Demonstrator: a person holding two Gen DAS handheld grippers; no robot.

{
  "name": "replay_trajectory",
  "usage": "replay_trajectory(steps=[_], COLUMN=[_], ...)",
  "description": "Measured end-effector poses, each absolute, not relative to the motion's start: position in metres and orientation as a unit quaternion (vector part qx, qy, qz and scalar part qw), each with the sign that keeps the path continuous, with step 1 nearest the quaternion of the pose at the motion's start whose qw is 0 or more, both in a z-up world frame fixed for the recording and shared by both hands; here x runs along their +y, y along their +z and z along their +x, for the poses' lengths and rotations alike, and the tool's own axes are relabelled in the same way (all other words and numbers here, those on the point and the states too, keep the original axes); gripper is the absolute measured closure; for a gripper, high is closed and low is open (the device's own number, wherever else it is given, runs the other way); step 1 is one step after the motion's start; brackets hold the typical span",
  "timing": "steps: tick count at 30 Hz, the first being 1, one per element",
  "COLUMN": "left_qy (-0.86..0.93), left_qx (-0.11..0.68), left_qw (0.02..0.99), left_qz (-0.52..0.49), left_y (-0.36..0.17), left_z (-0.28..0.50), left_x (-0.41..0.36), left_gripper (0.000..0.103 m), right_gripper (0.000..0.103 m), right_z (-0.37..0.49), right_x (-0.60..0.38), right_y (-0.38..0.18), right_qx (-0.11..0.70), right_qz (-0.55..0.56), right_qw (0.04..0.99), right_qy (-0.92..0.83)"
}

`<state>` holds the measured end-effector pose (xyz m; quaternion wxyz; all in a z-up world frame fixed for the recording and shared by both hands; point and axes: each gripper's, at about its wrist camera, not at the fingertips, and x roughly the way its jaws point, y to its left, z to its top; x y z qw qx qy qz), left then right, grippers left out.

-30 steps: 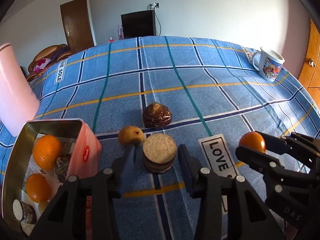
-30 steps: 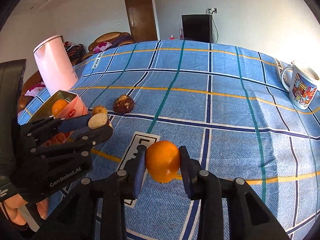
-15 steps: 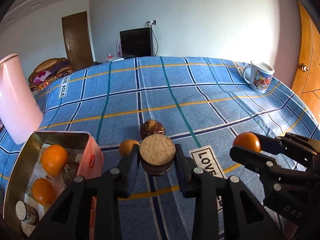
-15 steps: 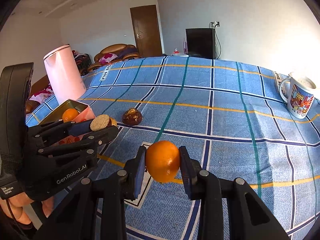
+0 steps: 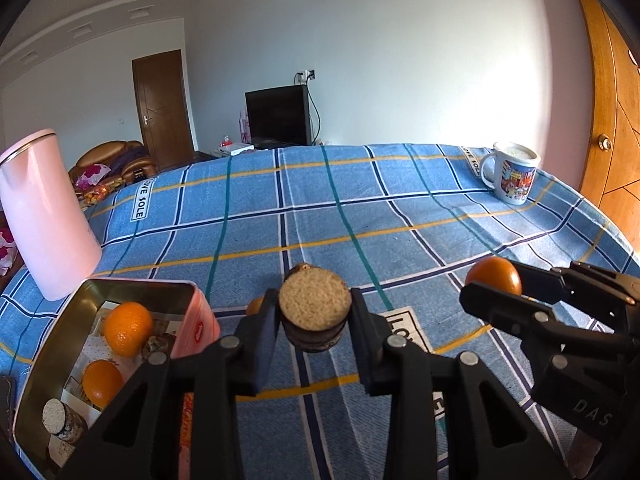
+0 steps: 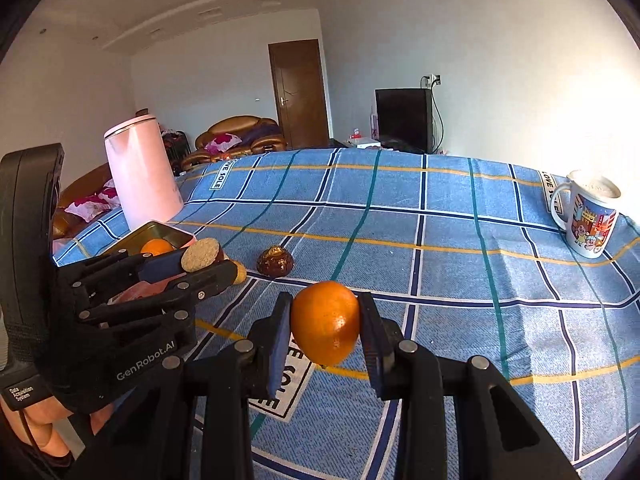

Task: Organize fruits
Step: 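Carry the small orange and cork-lidded jar over the tin box and open both grippers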

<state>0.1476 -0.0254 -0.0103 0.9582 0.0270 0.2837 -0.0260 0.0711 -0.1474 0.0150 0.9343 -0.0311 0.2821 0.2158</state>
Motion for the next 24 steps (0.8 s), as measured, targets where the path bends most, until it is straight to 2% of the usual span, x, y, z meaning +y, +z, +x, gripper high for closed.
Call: replay_trajectory(steps=[24], left_qy=[-0.012], left_qx=[0.233], left_qw=[0.972], left_qz=[0.029], left_y=[-0.002], left_z=[0.123], left_x=[-0.022], left_gripper=[0.068], right_gripper=[0.068], right_z=[0.049], right_x=[-0.153], right_y=[0.027], right_qx=[0.219], right_qz=[-0.026], right_qw=[0.950], right_qy=[0.221])
